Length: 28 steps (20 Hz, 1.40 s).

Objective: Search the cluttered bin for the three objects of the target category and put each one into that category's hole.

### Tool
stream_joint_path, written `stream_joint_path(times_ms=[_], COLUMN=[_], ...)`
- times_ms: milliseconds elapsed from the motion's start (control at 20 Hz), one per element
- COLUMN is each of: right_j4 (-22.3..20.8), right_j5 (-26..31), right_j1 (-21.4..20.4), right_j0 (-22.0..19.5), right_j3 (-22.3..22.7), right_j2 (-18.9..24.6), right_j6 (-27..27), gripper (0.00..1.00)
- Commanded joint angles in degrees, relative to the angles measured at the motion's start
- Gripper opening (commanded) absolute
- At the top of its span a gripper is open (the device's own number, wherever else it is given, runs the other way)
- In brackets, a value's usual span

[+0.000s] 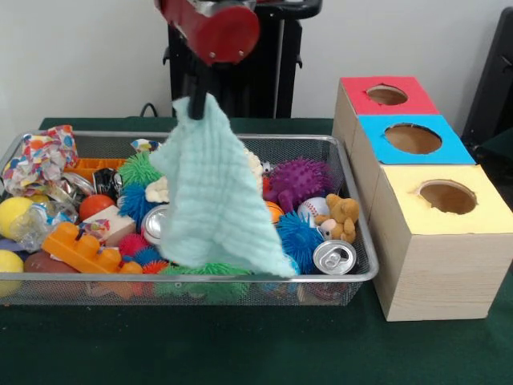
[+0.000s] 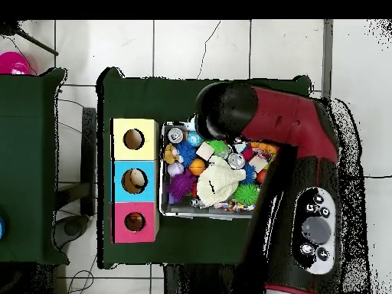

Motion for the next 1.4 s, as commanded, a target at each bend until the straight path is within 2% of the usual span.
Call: stream_joint_path(times_ms=[50, 250, 400, 700, 950, 1050, 1150, 1200, 1400], right_j4=[-3.7, -4.6, -5.2, -5.4, -6.4, -5.4, -4.7, -4.8, -6.0], right_j5=[14.4, 16.6, 16.6, 4.8, -6.0, -6.6, -4.9, -4.3, -3.7], right_j1=[0.6, -0.1, -1.0, -1.4, 0.3, 0.4, 0.8, 0.8, 1.0], right_j0=[-5.4, -8.6, -10.2, -10.6, -10.1, -10.8, -11.0, -10.8, -9.4], right_j3=[-7.9, -9.1, -7.3, 3.0, 7.5, 8.4, 8.3, 8.4, 8.0], right_j2=[7.7, 9.4, 9.9, 10.2, 10.8, 11.6, 11.9, 11.7, 10.4], right_j6=[-22.1, -25.5, -26.8, -24.4, -22.0, -22.4, -22.1, -21.6, -19.5], gripper=[0.00, 0.00, 0.00, 0.00, 0.00, 0.00, 0.00, 1.00, 1.00])
